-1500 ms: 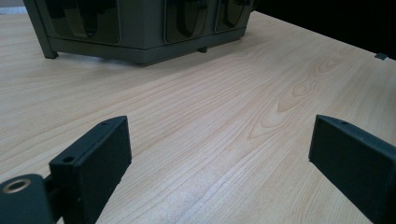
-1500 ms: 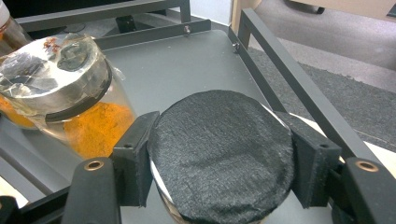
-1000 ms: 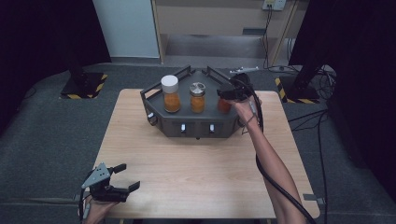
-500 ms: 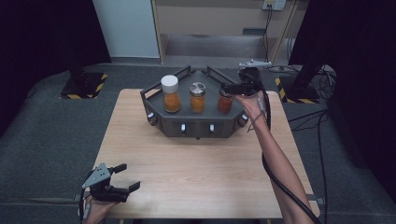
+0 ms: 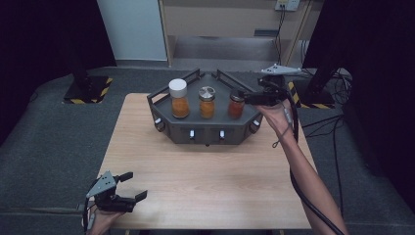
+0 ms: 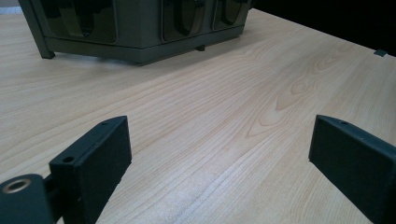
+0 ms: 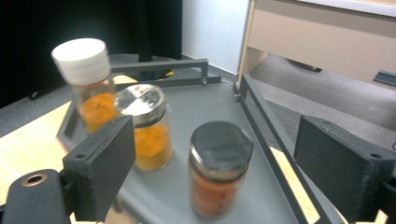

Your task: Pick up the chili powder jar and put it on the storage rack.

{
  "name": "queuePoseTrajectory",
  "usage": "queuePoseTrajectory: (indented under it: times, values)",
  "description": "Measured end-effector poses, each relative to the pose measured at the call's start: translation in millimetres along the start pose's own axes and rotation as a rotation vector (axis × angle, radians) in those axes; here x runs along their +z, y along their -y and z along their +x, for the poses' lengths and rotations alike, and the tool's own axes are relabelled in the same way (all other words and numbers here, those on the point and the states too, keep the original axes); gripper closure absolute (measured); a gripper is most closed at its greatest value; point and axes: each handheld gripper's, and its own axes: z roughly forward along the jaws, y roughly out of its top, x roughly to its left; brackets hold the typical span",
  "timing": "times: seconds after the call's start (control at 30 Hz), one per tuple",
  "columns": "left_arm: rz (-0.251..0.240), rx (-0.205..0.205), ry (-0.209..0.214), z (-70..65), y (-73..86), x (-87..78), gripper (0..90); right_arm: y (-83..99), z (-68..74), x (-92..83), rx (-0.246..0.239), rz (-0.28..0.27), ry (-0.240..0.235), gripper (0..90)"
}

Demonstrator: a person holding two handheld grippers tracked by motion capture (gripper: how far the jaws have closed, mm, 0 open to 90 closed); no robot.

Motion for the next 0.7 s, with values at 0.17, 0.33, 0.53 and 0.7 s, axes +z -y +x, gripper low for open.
queuePoseTrajectory:
  times: [0.17, 0.33, 0.53, 0.7]
  values:
    - [0.003, 0.001, 0.000, -0.1, -0.4, 0.5, 4.9, 13.2, 2.6, -18.6, -0.014, -0.021, -0.027, 12.4]
    - [0.005, 0.000, 0.000, -0.2, -0.6, 0.8, 4.9, 24.5, 6.2, -34.8, -0.034, -0.032, -0.050, 12.1]
    - [0.004, -0.001, -0.002, -0.5, -0.5, 0.5, 4.9, 38.3, 9.8, -50.5, -0.043, -0.052, -0.072, 12.1]
    - [0.004, -0.001, -0.003, -0.4, -0.5, 0.4, 4.9, 46.2, 14.4, -62.9, -0.053, -0.066, -0.084, 12.1]
